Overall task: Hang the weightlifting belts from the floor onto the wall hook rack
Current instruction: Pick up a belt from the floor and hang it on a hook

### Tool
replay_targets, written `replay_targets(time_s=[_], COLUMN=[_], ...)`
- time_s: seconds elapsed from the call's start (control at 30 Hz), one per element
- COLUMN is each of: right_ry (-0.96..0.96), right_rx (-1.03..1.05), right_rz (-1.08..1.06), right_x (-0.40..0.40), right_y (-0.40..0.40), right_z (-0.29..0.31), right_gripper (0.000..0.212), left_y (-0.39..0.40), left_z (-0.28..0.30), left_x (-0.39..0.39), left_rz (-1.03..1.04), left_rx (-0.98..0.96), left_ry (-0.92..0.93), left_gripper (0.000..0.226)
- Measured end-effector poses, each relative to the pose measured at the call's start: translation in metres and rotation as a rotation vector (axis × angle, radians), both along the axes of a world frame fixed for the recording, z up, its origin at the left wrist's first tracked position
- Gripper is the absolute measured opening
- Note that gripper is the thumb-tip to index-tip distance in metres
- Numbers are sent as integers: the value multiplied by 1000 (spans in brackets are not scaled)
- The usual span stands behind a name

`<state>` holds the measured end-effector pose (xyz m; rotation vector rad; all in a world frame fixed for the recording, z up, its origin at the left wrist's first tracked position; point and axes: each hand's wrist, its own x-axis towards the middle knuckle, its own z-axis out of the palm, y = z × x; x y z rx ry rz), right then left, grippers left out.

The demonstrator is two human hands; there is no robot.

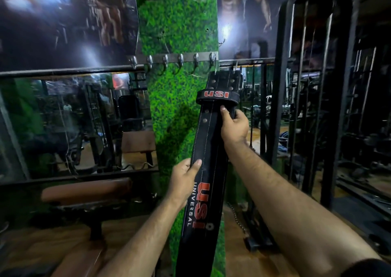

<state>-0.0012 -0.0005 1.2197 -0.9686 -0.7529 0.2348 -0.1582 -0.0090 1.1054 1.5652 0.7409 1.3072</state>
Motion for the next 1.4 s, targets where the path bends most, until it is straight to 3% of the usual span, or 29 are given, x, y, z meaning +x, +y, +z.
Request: replay_targets(time_s=[0.1, 0.2, 0.3, 0.4, 0.47, 0.57, 0.63, 0.7, 0.8, 1.0, 1.07, 1.23, 1.4], right_ry=[53, 118, 164, 216, 211, 187, 134, 72, 29, 57, 71, 117, 196], right_rx=[1, -2, -17, -75, -59, -24, 10, 64, 106, 162, 156, 137, 81], right_rz=[0, 67, 192, 462, 526, 475, 420, 362, 269, 214, 221, 213, 247], right_x=[-3, -5, -3, -13, -17, -15, -13, -12, -14, -10, -11, -16, -14], right_y=[-1, -1, 1, -1, 2, 6, 10, 15, 20, 30, 35, 35, 38], right_z=[1, 7, 19, 23, 24, 30, 28, 23, 17, 12, 12, 11, 0], right_gripper=[31, 29, 22, 19, 21, 28, 32, 23, 26, 20, 13, 27, 33], left_y=[0, 10, 18, 20, 25, 27, 26, 24, 21, 7, 3, -3, 6], left_z=[-1, 24, 70, 124, 137, 112, 93, 78, 52, 20, 12, -2, -6], left_x=[-10, -22, -28, -18, -6, 1, 2, 3, 0, -9, -13, -26, -54], left_rz=[-42, -114, -120, -96, -60, 44, 76, 66, 71, 42, 34, 15, -185], left_rx=[-51, -94, -42, -15, 16, 58, 69, 51, 68, -38, -60, -99, -272], left_ry=[84, 212, 312, 95, -9, -29, -51, -52, -53, -75, -61, 24, 78], left_gripper=[23, 22, 38, 28, 27, 70, 68, 61, 86, 33, 31, 36, 35])
